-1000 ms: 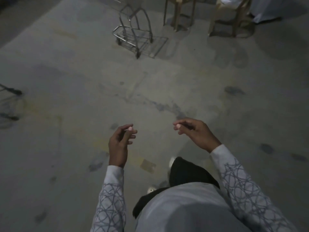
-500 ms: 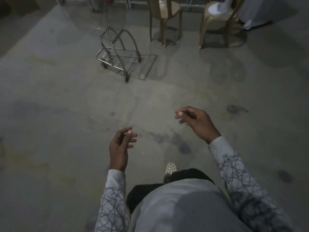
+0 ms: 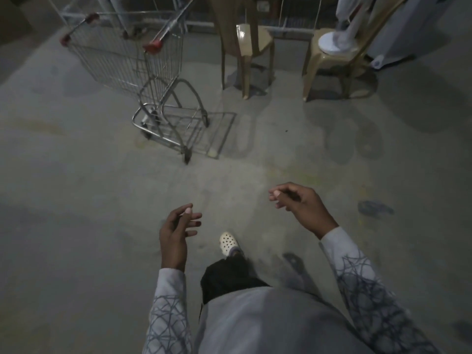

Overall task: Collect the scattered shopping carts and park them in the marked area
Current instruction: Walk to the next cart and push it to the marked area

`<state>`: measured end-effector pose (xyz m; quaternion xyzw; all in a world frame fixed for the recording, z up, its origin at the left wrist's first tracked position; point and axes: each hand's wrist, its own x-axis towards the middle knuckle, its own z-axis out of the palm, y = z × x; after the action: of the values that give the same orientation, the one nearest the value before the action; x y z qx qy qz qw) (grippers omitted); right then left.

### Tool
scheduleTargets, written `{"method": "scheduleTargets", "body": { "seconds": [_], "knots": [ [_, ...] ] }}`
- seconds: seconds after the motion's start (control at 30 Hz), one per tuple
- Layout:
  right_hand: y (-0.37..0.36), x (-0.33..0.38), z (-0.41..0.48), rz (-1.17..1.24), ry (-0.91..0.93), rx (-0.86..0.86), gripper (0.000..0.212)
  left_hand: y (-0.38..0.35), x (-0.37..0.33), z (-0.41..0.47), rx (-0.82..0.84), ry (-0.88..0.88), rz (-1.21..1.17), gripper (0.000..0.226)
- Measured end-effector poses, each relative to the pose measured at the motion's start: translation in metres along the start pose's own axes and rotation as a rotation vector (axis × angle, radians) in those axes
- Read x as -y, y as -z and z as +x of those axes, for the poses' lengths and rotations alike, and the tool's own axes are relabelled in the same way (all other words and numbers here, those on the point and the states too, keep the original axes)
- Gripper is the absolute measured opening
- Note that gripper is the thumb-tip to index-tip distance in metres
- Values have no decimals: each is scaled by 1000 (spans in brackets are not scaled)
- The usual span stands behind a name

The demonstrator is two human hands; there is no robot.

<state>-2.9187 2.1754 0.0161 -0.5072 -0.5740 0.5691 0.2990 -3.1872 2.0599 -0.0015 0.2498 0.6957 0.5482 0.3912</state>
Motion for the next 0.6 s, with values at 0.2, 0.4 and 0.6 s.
{"method": "scheduleTargets", "body": {
  "seconds": [0.2,0.4,0.6],
  "knots": [
    [1,63,150,-20,65,-104,15,-48,-78,168,118,-19,3,22],
    [20,91,259,-31,2,-160,14,-114,-137,302,306,-57,81,42],
    [54,86,409,-45,-42,-158,13,-187,-148,422,271,10,63,57]
  ]
}}
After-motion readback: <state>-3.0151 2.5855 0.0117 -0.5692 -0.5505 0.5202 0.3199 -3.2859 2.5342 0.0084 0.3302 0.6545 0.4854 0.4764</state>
